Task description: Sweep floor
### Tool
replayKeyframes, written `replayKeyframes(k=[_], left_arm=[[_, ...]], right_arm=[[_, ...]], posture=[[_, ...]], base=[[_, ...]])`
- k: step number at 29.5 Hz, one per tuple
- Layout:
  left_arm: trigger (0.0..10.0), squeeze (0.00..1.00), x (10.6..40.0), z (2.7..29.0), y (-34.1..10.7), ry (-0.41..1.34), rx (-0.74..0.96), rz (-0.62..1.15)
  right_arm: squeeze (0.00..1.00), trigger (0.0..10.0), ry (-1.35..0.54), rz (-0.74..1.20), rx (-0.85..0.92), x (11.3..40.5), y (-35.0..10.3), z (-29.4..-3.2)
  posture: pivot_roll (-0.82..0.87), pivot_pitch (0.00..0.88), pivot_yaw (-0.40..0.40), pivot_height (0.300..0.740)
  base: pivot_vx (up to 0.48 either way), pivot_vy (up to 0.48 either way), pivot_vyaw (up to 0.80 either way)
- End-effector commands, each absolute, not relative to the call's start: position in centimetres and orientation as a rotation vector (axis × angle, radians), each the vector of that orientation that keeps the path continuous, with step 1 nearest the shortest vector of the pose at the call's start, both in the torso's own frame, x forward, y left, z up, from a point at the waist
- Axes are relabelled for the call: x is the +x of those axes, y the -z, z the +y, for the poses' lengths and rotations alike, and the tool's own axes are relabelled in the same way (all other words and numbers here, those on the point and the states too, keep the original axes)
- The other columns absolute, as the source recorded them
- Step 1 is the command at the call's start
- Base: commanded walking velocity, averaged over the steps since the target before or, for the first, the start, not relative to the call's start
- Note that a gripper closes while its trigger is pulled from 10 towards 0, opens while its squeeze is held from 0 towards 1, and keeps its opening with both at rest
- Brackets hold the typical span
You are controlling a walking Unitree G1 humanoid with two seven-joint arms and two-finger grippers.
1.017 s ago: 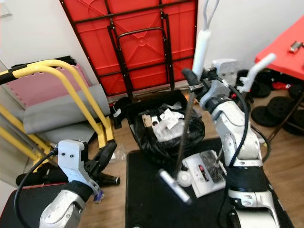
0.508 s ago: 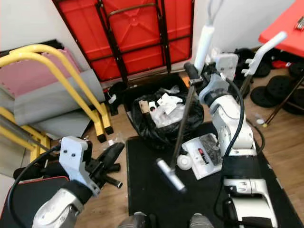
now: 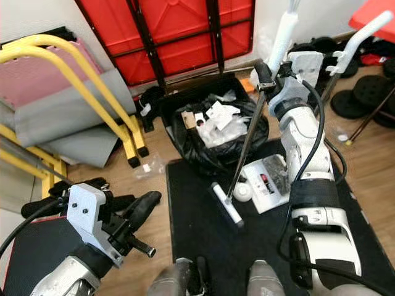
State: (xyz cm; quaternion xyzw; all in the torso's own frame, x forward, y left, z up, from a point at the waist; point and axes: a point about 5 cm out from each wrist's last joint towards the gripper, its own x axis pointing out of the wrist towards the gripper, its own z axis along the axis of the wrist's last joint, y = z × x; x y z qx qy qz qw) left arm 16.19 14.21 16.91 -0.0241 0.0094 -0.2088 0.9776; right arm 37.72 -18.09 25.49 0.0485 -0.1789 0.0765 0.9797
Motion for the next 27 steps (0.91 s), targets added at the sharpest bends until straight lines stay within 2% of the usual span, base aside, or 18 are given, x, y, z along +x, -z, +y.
replayKeyframes(k=[1,19,27], left_arm=[[10.0,0.00,15.8,14.3,-16.8,0.442,-0.047,0.044],[10.0,0.00,15.2,14.3,-17.1,0.452,-0.054,0.063],[10.0,0.00,15.5,14.3,-17.1,0.454,-0.058,0.062]], right_arm=[[0.00,10.0,-0.153,-0.413,0.098,37.8,-26.2,-17.7],[0.00,10.0,-0.101,-0.501,0.025,38.4,-27.3,-18.3],[0.00,10.0,-0.018,-0.489,-0.018,38.5,-27.4,-19.3]], posture=[[-0.05,0.343,0.075,0.740],[-0.03,0.357,0.087,0.740],[-0.05,0.351,0.087,0.740]], base=[[0.000,0.000,0.00],[0.000,0.000,0.00],[0.000,0.000,0.00]])
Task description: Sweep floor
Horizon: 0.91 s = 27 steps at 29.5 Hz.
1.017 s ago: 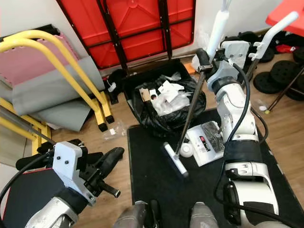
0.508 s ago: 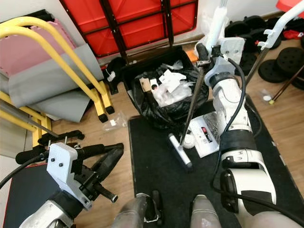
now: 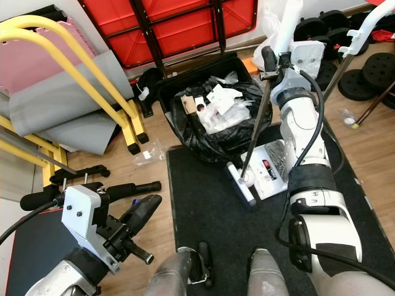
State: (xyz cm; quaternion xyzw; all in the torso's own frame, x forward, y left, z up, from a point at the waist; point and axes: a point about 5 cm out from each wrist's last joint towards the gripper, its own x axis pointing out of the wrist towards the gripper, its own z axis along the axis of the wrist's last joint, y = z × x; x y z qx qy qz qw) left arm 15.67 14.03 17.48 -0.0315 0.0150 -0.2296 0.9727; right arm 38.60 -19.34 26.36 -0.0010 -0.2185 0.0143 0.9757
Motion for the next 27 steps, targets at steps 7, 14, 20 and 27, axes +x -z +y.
replayKeyframes(k=[7,14,20,27], left_arm=[[10.0,0.00,15.6,14.3,-17.1,0.456,-0.062,0.060],[10.0,0.00,15.9,14.3,-16.9,0.458,-0.069,0.058],[10.0,0.00,16.0,14.2,-16.9,0.459,-0.069,0.054],[10.0,0.00,16.2,14.2,-16.9,0.458,-0.073,0.048]], right_arm=[[0.00,10.0,0.057,-0.533,-0.057,38.3,-29.2,-20.6],[0.00,10.0,0.036,-0.636,-0.119,37.5,-32.0,-20.0],[0.00,10.0,0.039,-0.615,-0.154,37.5,-31.7,-19.8],[0.00,10.0,0.063,-0.632,-0.170,37.4,-32.6,-20.2]], posture=[[-0.05,0.341,0.087,0.740],[-0.07,0.325,0.086,0.740],[-0.07,0.321,0.084,0.740],[-0.08,0.321,0.081,0.740]], base=[[0.000,0.000,0.00],[0.000,0.000,0.00],[0.000,0.000,0.00],[0.000,0.000,0.00]])
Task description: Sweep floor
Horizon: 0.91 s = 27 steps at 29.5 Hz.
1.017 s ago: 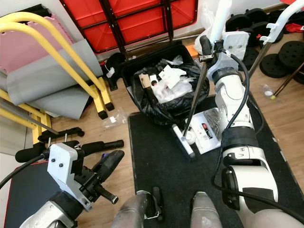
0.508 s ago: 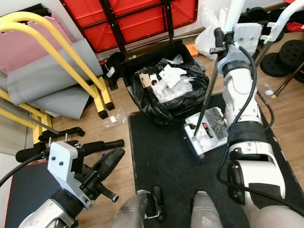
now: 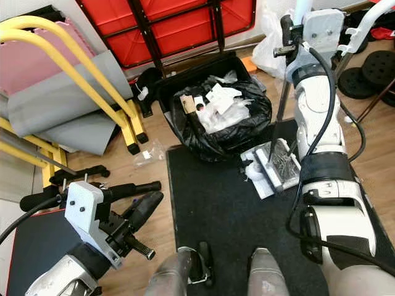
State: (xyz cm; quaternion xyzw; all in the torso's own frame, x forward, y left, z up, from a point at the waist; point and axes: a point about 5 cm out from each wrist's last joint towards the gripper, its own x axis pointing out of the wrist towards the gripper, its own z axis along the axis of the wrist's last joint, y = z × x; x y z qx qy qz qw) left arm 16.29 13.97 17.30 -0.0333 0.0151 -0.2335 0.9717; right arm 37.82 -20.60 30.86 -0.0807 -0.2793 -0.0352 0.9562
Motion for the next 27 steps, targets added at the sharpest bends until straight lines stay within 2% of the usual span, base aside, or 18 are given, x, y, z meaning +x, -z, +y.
replayKeyframes(k=[1,4,7,11,19,27], left_arm=[[10.0,0.00,16.2,14.2,-17.0,0.457,-0.074,0.047],[10.0,0.00,16.2,14.2,-17.0,0.456,-0.075,0.046],[10.0,0.00,16.2,14.2,-17.0,0.456,-0.075,0.046],[10.0,0.00,16.1,14.2,-17.0,0.459,-0.081,0.047],[10.0,0.00,15.9,14.2,-17.1,0.458,-0.084,0.049],[10.0,0.00,15.6,14.3,-17.2,0.458,-0.087,0.054]], right_arm=[[0.00,10.0,0.027,-0.656,-0.109,37.3,-33.2,-19.7],[0.00,10.0,-0.052,-0.684,0.055,37.0,-34.1,-18.6],[0.00,10.0,-0.064,-0.683,0.088,37.0,-34.3,-18.3],[0.00,10.0,-0.138,-0.593,0.145,37.5,-32.2,-16.0],[0.00,10.0,-0.124,-0.516,0.148,38.2,-29.9,-15.3],[0.00,10.0,-0.092,-0.505,0.038,38.2,-29.1,-15.8]], posture=[[-0.08,0.321,0.081,0.740],[-0.08,0.323,0.081,0.740],[-0.08,0.323,0.081,0.740],[-0.07,0.329,0.079,0.740],[-0.06,0.336,0.080,0.740],[-0.05,0.349,0.084,0.740]], base=[[0.000,0.000,0.00],[0.000,0.000,0.00],[0.000,0.000,0.00],[0.000,0.000,0.00],[0.000,0.000,0.00],[0.000,0.000,0.00]])
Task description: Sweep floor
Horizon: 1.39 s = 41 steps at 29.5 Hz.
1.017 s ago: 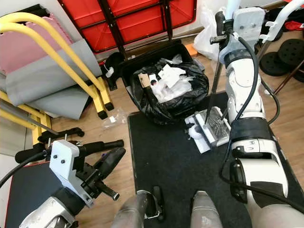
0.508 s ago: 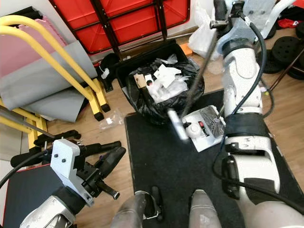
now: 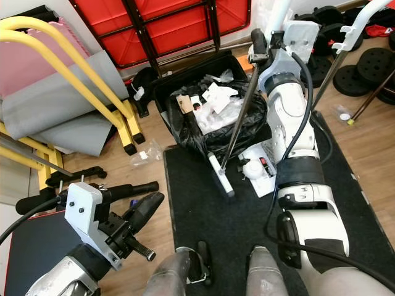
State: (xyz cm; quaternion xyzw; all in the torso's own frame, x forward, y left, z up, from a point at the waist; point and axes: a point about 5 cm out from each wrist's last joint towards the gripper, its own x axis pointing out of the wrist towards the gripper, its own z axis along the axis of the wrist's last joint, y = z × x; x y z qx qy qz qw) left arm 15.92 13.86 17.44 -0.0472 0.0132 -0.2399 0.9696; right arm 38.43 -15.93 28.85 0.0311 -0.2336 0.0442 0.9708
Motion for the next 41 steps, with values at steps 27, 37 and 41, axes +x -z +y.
replayKeyframes(k=[27,37,41], left_arm=[[10.0,0.00,15.7,14.3,-17.2,0.460,-0.087,0.055],[10.0,0.00,15.8,14.3,-17.2,0.461,-0.086,0.055],[10.0,0.00,15.9,14.3,-17.2,0.461,-0.085,0.053]], right_arm=[[0.00,10.0,0.119,-0.422,-0.248,38.4,-28.7,-19.4],[0.00,10.0,0.156,-0.477,-0.291,38.0,-30.5,-19.6],[0.00,10.0,0.160,-0.506,-0.295,37.9,-31.3,-19.5]], posture=[[-0.06,0.349,0.085,0.740],[-0.06,0.345,0.085,0.740],[-0.06,0.342,0.084,0.740]], base=[[0.000,0.000,0.00],[0.000,0.000,0.00],[0.000,0.000,0.00]])
